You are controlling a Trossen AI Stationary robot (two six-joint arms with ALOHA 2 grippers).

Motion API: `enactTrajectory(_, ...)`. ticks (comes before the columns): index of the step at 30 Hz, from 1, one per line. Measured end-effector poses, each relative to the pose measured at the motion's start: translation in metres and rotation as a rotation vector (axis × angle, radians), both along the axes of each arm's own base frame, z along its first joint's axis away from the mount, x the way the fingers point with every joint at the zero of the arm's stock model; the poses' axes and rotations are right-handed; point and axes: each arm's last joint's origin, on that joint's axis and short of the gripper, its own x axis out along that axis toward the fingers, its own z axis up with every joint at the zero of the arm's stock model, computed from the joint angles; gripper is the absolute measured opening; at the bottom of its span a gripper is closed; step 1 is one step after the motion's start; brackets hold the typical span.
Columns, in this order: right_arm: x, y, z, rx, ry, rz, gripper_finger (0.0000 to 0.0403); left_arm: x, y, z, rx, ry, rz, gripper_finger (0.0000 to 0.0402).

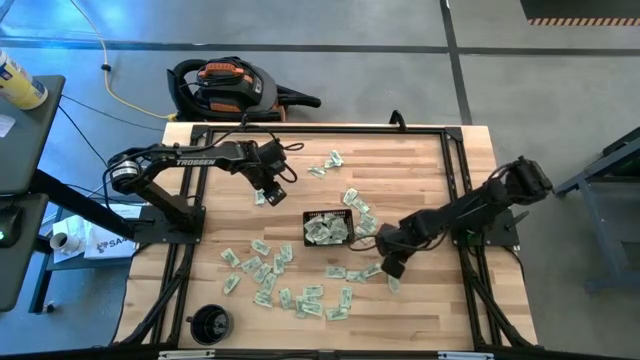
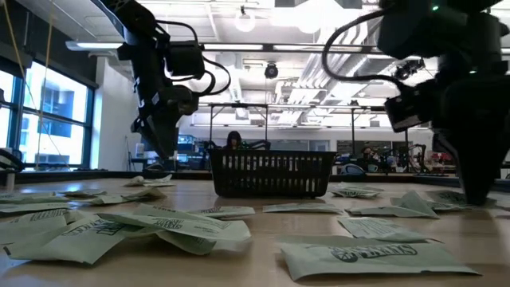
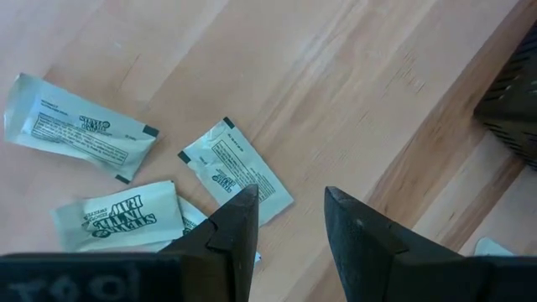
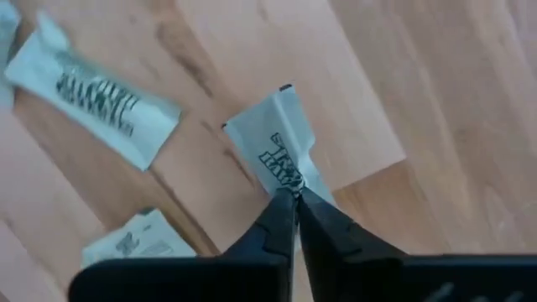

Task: Pick and place Stevia / Truvia into bins
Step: Put the green stevia packet into the black basket

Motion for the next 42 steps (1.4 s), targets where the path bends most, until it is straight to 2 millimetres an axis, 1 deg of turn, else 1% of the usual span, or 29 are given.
enactTrajectory(2, 0.005, -0.001, 0.011, 0.015, -0.016, -0.035, 0.0016, 0.000, 0.000, 0.000, 0.003, 0.002, -0.008, 0.0170)
enactTrajectory(6, 0.026, -0.002, 0.051, 0.005, -0.187, -0.091, 0.0004, 0.000, 0.000, 0.000, 0.010, 0.005, -0.031, 0.0170)
enactTrajectory(8, 0.038, -0.007, 0.067, -0.037, -0.255, -0.130, 0.0006, 0.000, 0.000, 0.000, 0.014, 0.005, -0.044, 0.0170)
enactTrajectory(10, 0.053, -0.015, 0.078, -0.053, -0.315, -0.144, 0.0004, -0.001, 0.000, 0.000, 0.015, 0.005, -0.057, 0.0170)
enactTrajectory(12, 0.069, -0.025, 0.080, -0.070, -0.332, -0.128, 0.0002, -0.003, -0.001, 0.004, 0.019, 0.001, -0.062, 0.0170)
enactTrajectory(15, 0.092, -0.037, 0.073, -0.083, -0.308, -0.096, 0.0005, -0.008, -0.004, 0.013, 0.039, -0.022, -0.075, 0.0170)
enactTrajectory(18, 0.113, -0.044, 0.069, -0.049, -0.301, -0.053, 0.0006, -0.016, -0.007, 0.026, 0.067, -0.032, -0.068, 0.0170)
enactTrajectory(20, 0.122, -0.046, 0.059, -0.010, -0.258, -0.045, 0.0009, -0.023, -0.010, 0.031, 0.079, -0.033, -0.064, 0.0170)
enactTrajectory(22, 0.125, -0.048, 0.049, 0.001, -0.190, -0.063, 0.0020, -0.029, -0.012, 0.032, 0.078, -0.028, -0.063, 0.0170)
enactTrajectory(23, 0.126, -0.048, 0.047, -0.005, -0.176, -0.076, 0.0028, -0.032, -0.013, 0.031, 0.075, -0.020, -0.061, 0.0170)
enactTrajectory(27, 0.131, -0.047, 0.053, -0.001, -0.191, -0.133, 0.0083, -0.038, -0.017, 0.019, 0.053, 0.013, -0.046, 0.0170)
enactTrajectory(30, 0.133, -0.048, 0.061, -0.009, -0.214, -0.129, 0.0132, -0.039, -0.017, 0.011, 0.052, 0.006, -0.033, 0.0170)
enactTrajectory(33, 0.133, -0.047, 0.077, -0.089, -0.227, -0.129, 0.0174, -0.039, -0.017, 0.005, 0.042, -0.022, -0.006, 0.0170)
enactTrajectory(35, 0.131, -0.046, 0.083, -0.153, -0.200, -0.132, 0.0195, -0.037, -0.016, 0.005, 0.049, -0.043, 0.010, 0.0170)
enactTrajectory(39, 0.128, -0.046, 0.094, -0.224, -0.162, -0.136, 0.0221, -0.033, -0.014, 0.006, 0.077, -0.073, 0.050, 0.0170)
enactTrajectory(42, 0.127, -0.047, 0.096, -0.238, -0.145, -0.139, 0.0229, -0.029, -0.011, 0.005, 0.110, -0.091, 0.060, 0.0170)
